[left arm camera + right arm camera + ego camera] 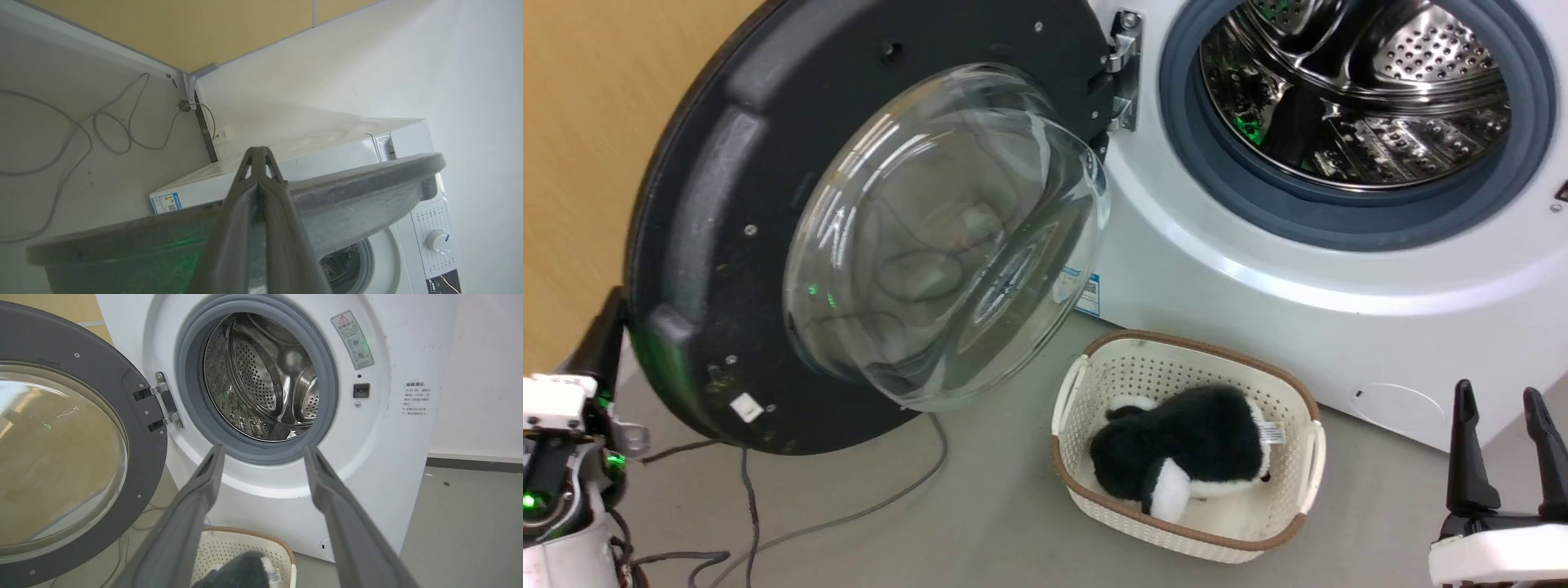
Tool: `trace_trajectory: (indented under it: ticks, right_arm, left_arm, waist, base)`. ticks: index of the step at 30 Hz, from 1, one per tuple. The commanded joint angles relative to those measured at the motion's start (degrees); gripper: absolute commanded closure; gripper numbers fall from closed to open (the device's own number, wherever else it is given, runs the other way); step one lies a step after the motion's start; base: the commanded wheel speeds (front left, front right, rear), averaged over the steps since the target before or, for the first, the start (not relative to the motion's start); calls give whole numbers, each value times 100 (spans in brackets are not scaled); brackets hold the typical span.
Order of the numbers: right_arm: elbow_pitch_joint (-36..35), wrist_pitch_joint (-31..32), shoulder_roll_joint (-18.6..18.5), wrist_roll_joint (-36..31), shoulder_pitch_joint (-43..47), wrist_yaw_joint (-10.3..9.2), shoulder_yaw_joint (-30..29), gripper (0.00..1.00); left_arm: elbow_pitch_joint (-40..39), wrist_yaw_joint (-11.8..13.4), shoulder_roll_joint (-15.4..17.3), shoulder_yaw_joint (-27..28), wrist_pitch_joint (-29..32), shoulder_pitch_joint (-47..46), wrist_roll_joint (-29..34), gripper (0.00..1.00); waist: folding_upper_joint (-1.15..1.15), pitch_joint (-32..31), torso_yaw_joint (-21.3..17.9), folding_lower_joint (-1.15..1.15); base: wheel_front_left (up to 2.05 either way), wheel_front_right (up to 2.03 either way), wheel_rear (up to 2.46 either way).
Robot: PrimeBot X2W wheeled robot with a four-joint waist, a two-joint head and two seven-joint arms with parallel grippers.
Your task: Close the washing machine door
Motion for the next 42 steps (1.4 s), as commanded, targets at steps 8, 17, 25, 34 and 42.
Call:
trace_trajectory:
  ticks: [8,17,25,34,42]
  right_arm:
    - [30,-154,3,155,-27,4,-133,0]
    - [40,-215,3,243,-20,5,-356,0]
    - [75,-215,3,292,-87,5,-317,0]
    - [114,-215,3,324,-197,5,-289,0]
    - [124,-215,3,302,-282,5,-242,0]
  left_arm:
    - [-88,-115,-159,-252,652,298,-704,100]
    - [-1420,-148,-514,-863,1249,1248,-1257,100]
    - [-2294,-149,-751,-2050,1479,1956,-1451,100]
    - [-2598,-149,-792,-3479,981,2351,-1249,100]
    - [-2406,-149,-797,-4502,121,2167,-1054,100]
  waist:
    - [0,1,153,0]
    - [0,98,272,0]
    - [0,153,207,0]
    - [0,197,-350,0]
    - [0,256,-1024,0]
  base:
    - [0,0,0]
    - [0,0,0]
    - [0,0,0]
    - [0,0,0]
    - [0,0,0]
